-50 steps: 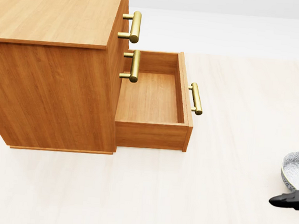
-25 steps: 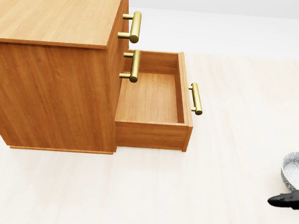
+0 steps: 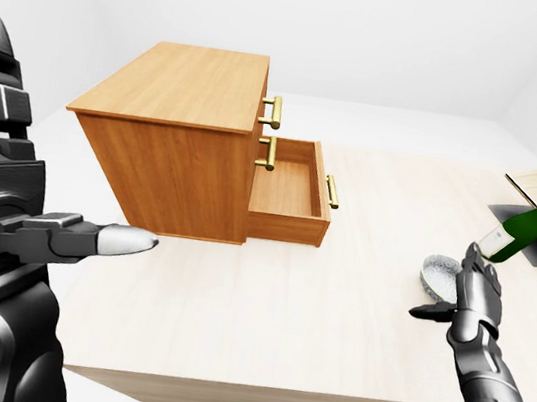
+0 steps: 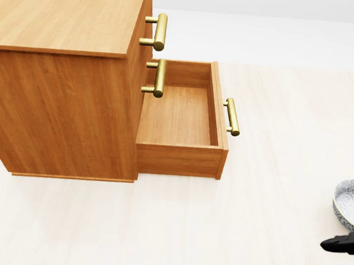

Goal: Put the bowl on top of the cabinet.

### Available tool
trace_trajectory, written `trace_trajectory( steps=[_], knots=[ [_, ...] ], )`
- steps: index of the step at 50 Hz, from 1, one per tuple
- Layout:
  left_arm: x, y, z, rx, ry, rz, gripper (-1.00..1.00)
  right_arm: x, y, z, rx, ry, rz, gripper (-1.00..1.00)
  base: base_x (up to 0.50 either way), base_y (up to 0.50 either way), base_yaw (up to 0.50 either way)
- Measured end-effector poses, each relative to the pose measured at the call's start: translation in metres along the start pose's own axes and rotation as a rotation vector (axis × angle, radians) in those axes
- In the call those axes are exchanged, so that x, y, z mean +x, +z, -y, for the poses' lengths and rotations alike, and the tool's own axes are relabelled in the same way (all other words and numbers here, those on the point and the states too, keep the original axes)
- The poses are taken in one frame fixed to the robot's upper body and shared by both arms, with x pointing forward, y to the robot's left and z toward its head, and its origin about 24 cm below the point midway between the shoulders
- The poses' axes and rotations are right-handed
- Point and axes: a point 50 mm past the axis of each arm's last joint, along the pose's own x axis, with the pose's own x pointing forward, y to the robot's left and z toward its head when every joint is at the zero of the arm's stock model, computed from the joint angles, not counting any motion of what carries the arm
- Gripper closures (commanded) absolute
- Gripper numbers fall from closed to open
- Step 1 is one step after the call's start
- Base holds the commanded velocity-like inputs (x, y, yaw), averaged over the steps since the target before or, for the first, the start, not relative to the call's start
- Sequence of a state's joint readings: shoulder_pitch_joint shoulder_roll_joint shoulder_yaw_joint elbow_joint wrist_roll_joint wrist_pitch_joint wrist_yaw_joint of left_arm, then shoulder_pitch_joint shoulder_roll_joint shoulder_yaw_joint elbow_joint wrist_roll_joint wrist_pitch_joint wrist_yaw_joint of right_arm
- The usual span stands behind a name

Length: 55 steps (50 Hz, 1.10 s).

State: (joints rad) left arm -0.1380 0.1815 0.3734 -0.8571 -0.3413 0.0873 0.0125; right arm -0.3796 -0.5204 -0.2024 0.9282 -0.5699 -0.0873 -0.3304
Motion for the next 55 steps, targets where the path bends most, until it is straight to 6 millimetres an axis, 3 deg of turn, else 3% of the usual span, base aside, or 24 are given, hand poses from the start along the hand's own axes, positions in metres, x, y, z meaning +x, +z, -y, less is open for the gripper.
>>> trace_trajectory(
  steps=[55],
  knots=[
    [0.0,-0.001,0.001,0.001,-0.005,-0.001,-1.0,0.006,-0.012,0.0,-0.049,-0.012,-0.086,-1.0,0.0,0.0,0.0]
  ],
)
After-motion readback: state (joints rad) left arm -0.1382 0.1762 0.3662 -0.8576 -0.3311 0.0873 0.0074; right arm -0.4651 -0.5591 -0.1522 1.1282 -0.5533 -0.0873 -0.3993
